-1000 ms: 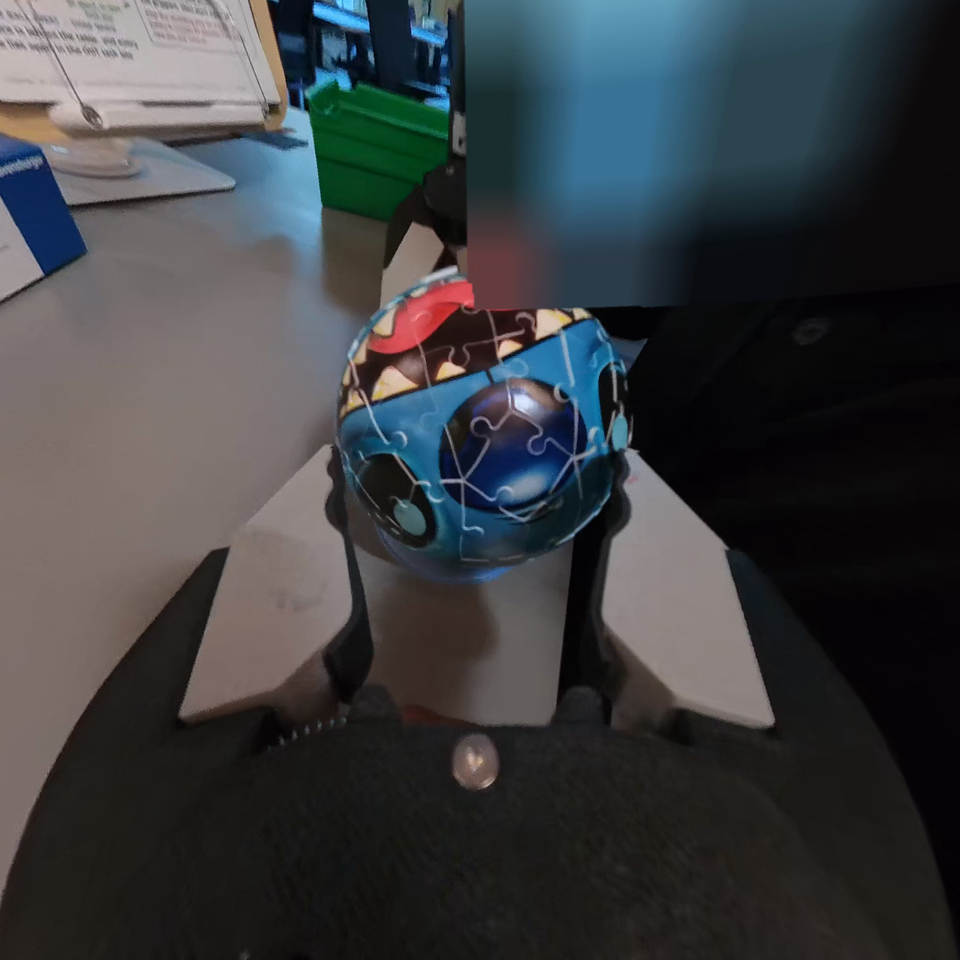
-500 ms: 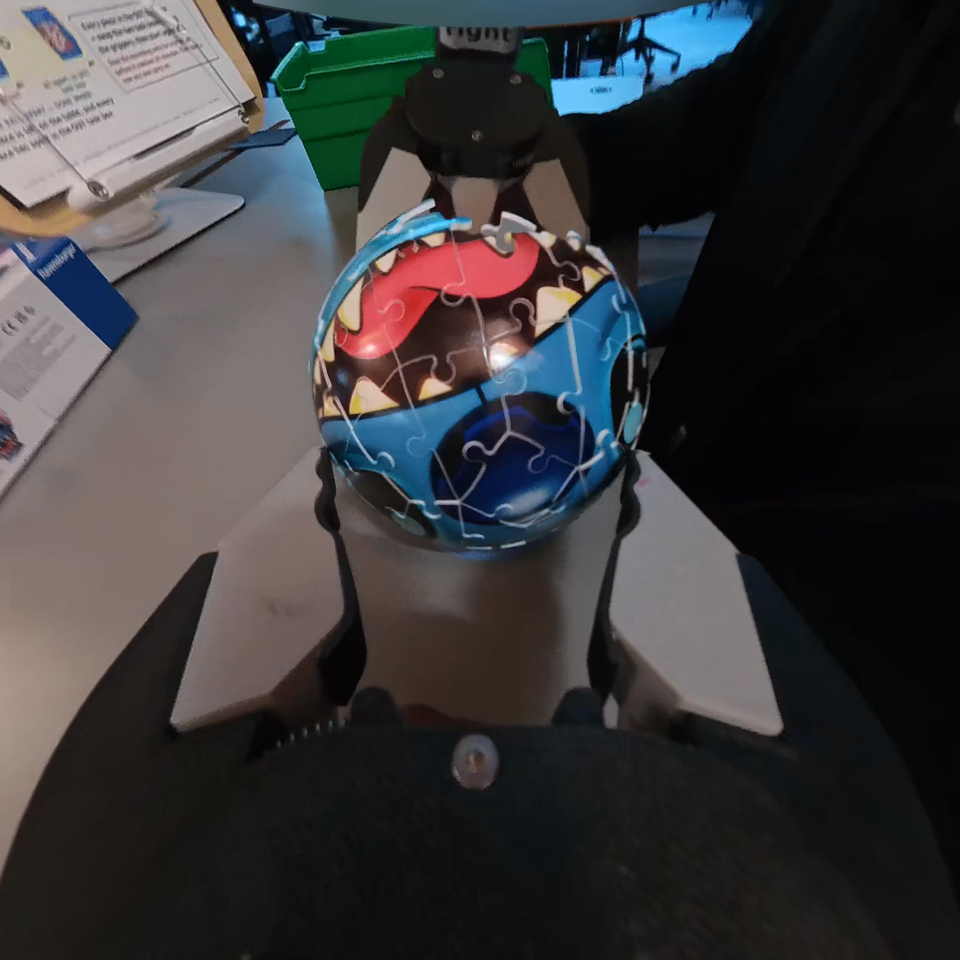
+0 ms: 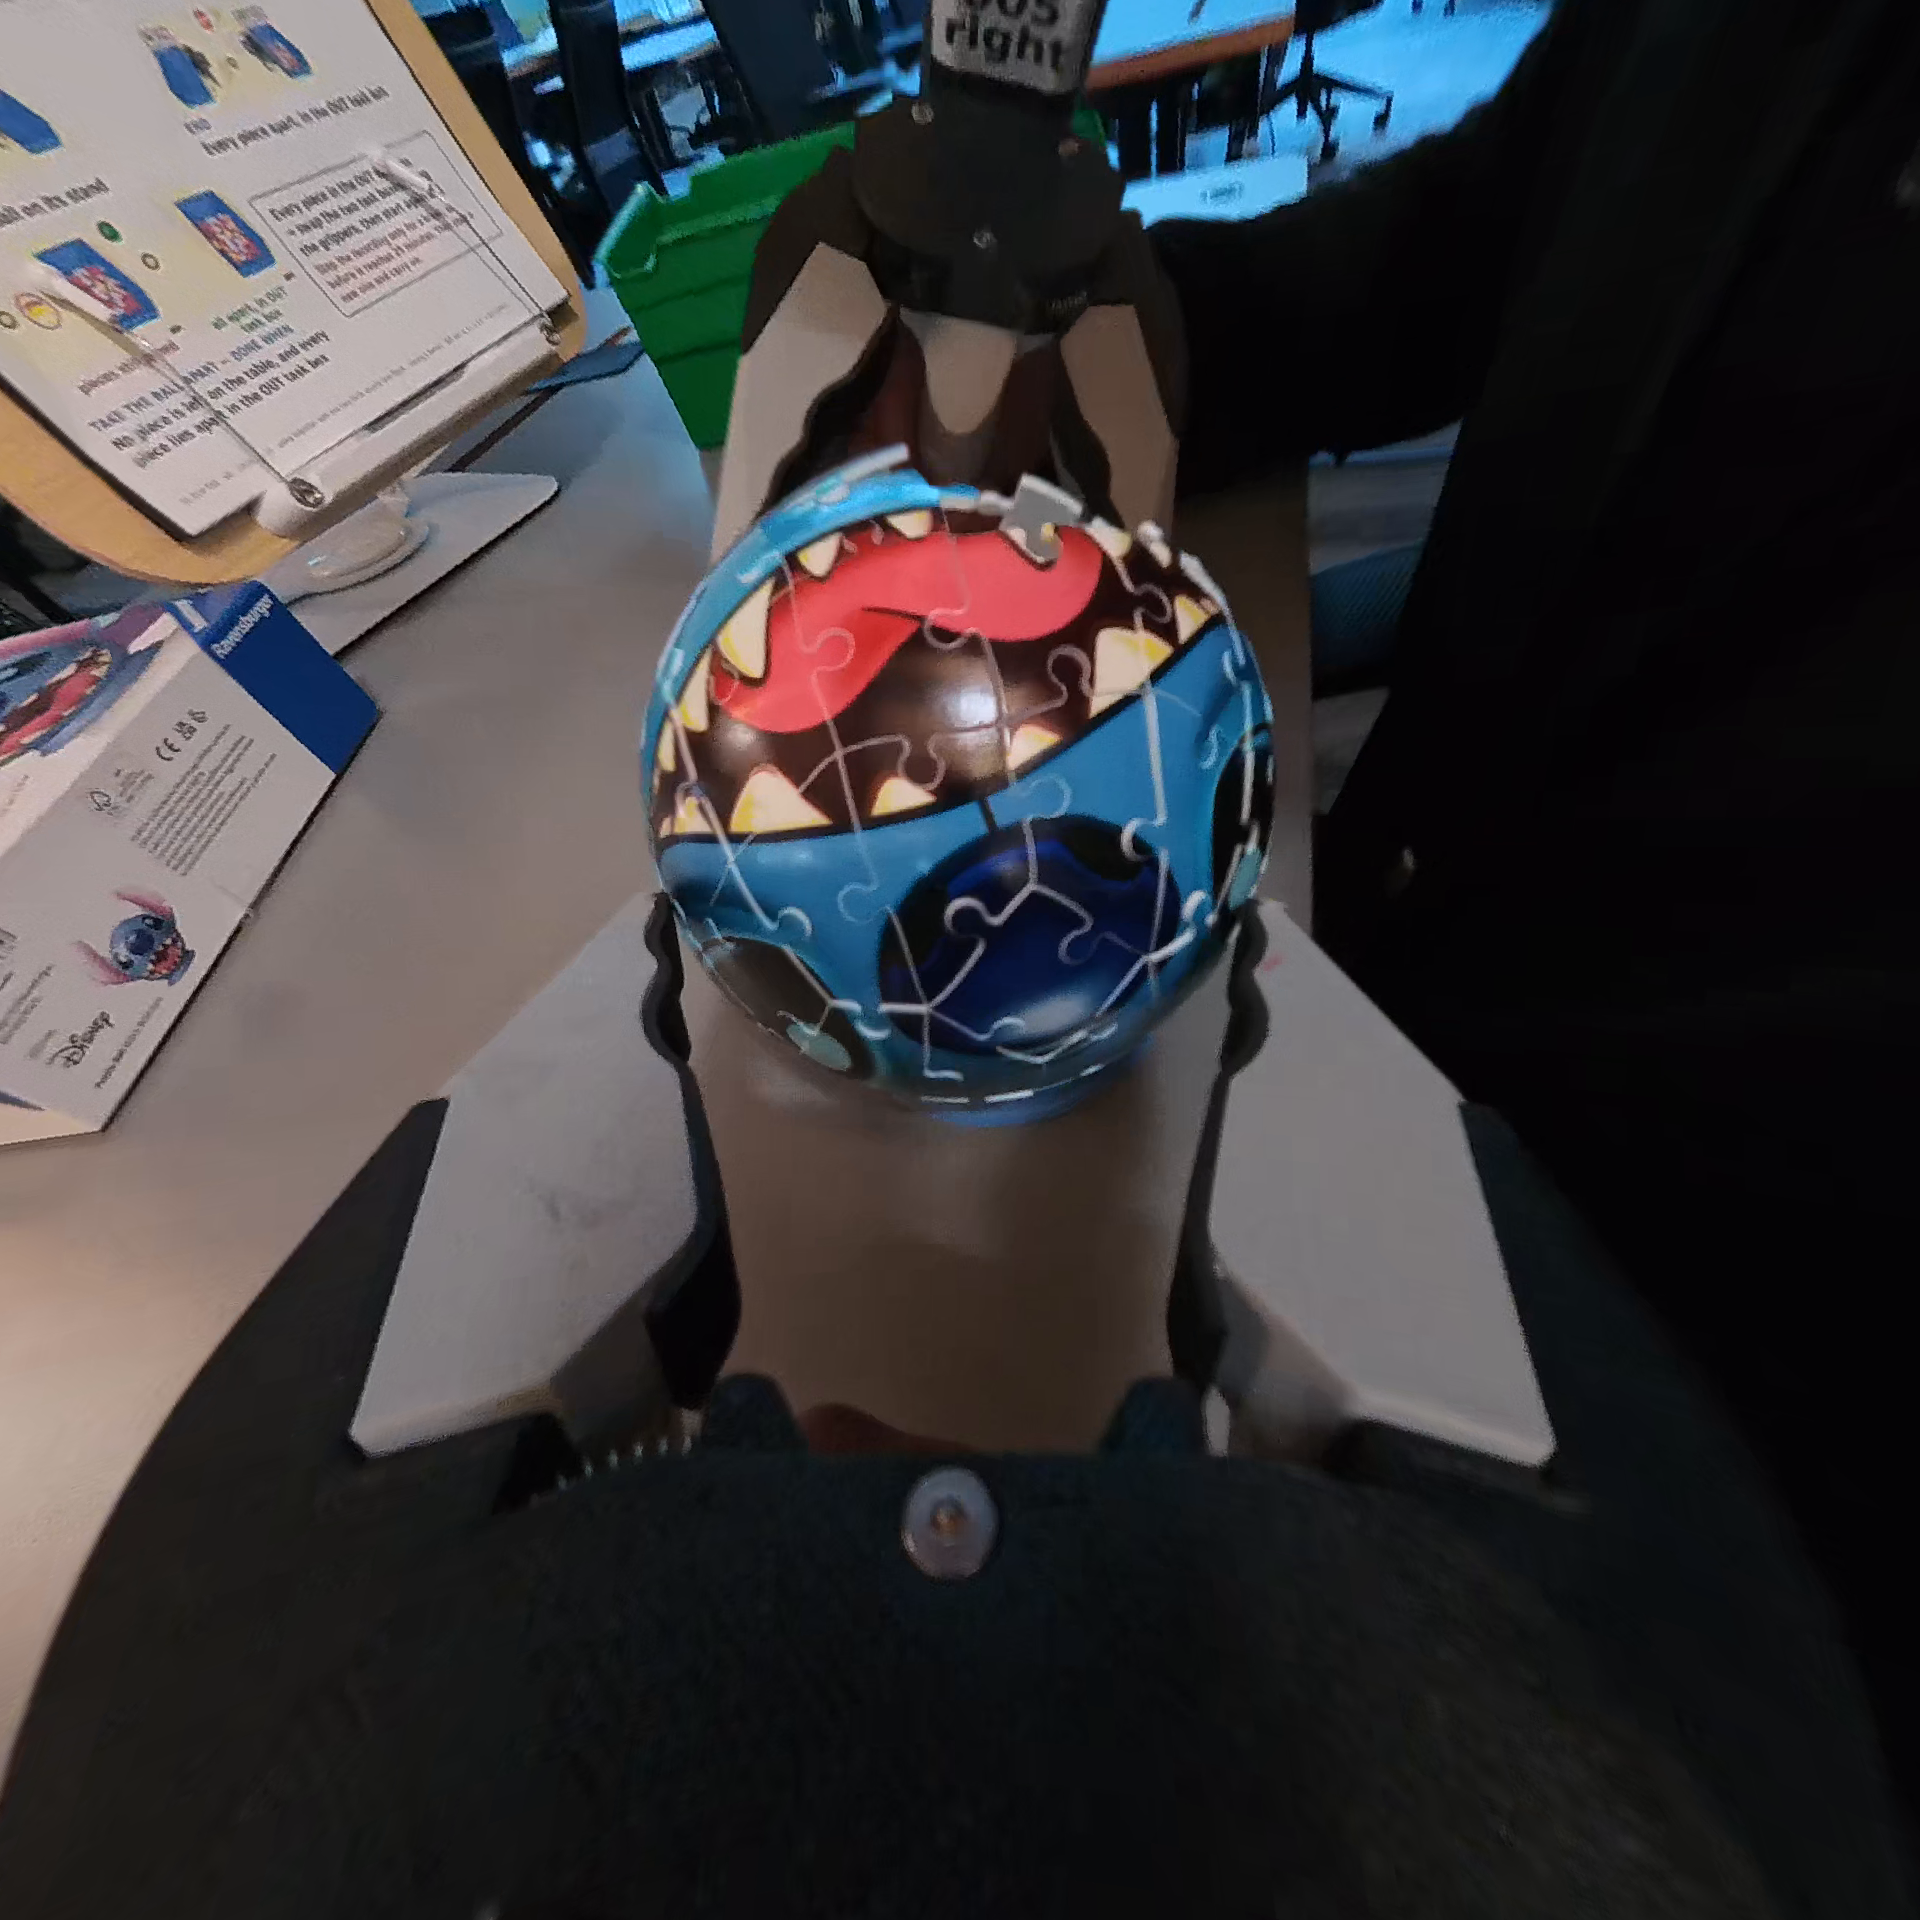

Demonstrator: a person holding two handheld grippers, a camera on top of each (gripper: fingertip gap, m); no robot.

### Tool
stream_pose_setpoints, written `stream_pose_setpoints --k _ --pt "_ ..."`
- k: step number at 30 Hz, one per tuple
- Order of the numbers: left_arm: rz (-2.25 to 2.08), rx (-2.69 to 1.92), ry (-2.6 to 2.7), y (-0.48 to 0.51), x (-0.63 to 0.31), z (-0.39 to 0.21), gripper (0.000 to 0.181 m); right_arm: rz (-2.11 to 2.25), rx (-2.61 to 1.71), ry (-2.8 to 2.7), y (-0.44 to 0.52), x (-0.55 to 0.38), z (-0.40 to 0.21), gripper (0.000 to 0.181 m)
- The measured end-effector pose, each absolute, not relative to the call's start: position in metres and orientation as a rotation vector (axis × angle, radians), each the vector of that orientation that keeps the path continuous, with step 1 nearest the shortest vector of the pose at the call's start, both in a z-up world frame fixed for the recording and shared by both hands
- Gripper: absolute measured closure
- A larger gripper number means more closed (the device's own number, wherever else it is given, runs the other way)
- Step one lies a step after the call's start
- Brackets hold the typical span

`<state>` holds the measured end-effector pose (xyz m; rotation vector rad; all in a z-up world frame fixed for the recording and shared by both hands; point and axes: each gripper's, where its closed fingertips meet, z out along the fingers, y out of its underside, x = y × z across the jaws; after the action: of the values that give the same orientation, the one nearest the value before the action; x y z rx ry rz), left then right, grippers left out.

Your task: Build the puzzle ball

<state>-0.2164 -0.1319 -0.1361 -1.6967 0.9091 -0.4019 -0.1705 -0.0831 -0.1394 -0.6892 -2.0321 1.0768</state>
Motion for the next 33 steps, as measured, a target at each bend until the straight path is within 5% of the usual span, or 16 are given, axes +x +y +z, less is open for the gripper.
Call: stream_pose_setpoints --k 8,17,23,27,33 --pt "-0.465 -1.647 0.804 -0.138 -0.219 -0.117 0.088 1.104 -0.756 -1.841 -0.062 -0.165 -0.079 0.123" --pt "-0.385 -1.649 0.825 -0.135 -0.212 -0.122 0.085 1.105 -1.260 -1.736 -0.091 -0.177 -0.066 0.134" --pt "-0.368 -1.641 0.807 -0.135 -0.211 -0.123 0.085 0.846 -0.912 -1.818 -0.109 -0.161 -0.062 0.137" --pt "-0.328 -1.654 0.810 -0.133 -0.208 -0.125 0.082 0.476 -0.812 -1.841 -0.099 -0.178 -0.084 0.123" --pt "-0.268 -1.627 0.808 -0.133 -0.204 -0.123 0.081 0.261 -0.674 -1.777 -0.114 -0.189 -0.077 0.150"
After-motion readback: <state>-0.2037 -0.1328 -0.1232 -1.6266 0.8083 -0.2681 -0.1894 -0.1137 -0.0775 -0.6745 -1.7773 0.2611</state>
